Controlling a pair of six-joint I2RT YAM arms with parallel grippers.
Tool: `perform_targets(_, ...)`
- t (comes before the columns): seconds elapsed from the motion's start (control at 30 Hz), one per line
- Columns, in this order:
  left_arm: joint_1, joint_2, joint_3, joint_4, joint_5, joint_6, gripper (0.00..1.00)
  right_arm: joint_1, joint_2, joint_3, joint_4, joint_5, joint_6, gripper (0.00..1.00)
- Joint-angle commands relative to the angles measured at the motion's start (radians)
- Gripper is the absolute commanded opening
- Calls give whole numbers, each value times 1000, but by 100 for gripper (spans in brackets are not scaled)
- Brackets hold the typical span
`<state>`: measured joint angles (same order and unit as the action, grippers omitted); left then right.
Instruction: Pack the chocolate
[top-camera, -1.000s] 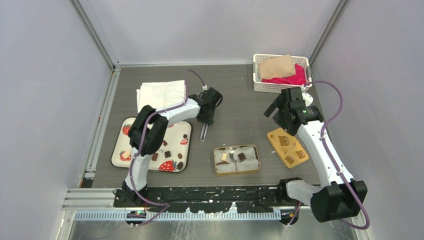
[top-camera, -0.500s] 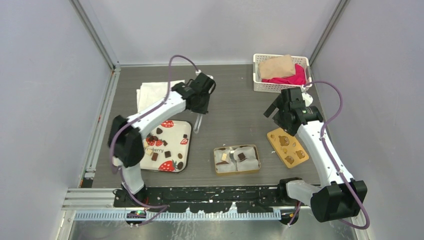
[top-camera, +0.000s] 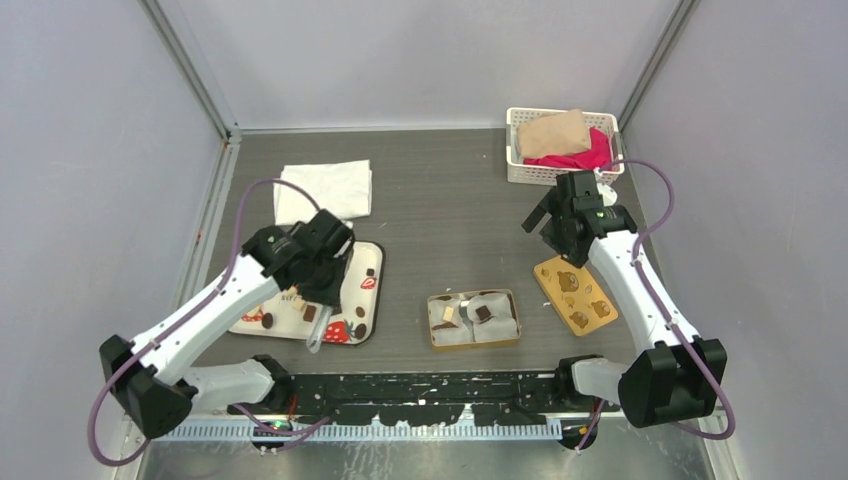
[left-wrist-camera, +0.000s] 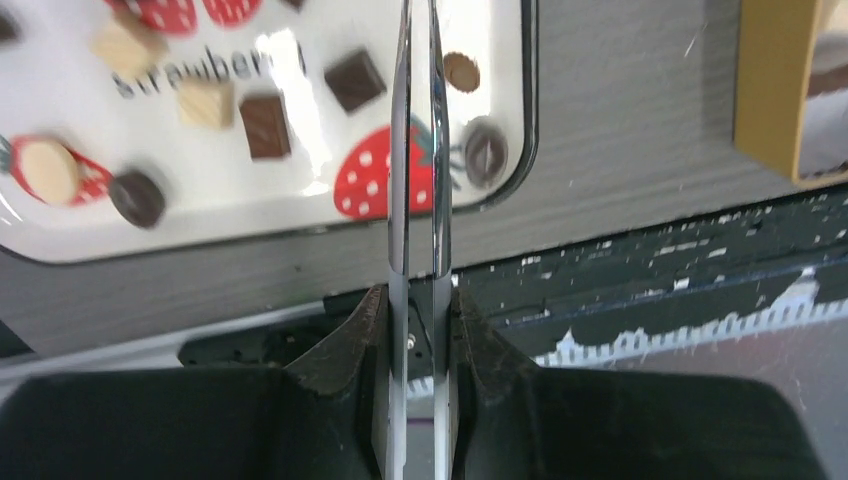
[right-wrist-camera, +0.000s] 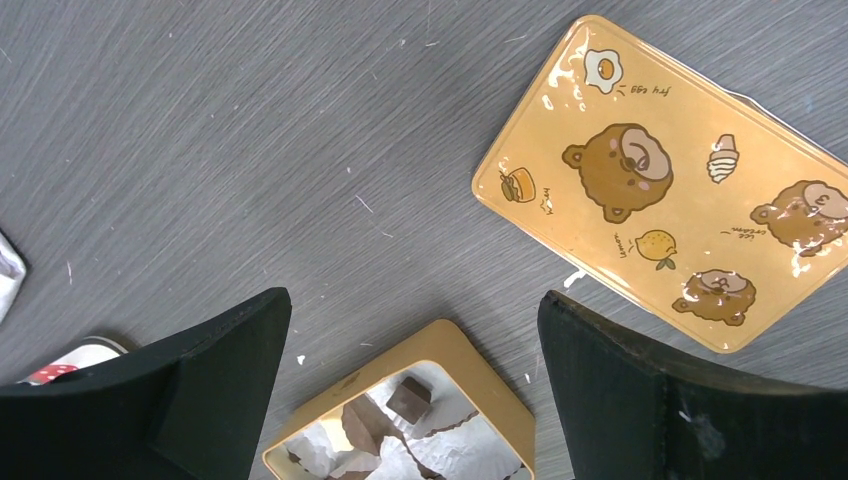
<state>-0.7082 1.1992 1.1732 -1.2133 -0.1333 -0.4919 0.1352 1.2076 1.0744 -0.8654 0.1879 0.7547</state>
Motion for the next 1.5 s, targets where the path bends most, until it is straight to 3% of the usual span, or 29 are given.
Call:
perform_targets(0.0, 0, -119, -124, -52, 105, -87, 10, -3, 10, 37, 46, -24, 0, 99)
perform_targets(0.4, -34, -207, -280, -22, 229, -104, 11, -2, 17, 46, 42, -37, -2, 99)
perform_targets(0.97, -69, -203, -325, -22, 342, -67, 34, -3, 12, 39, 42, -39, 11, 99)
perform_targets(1.47, -94, -148, -360, -10, 347, -80, 39, -3, 3, 32, 40, -44, 10, 99)
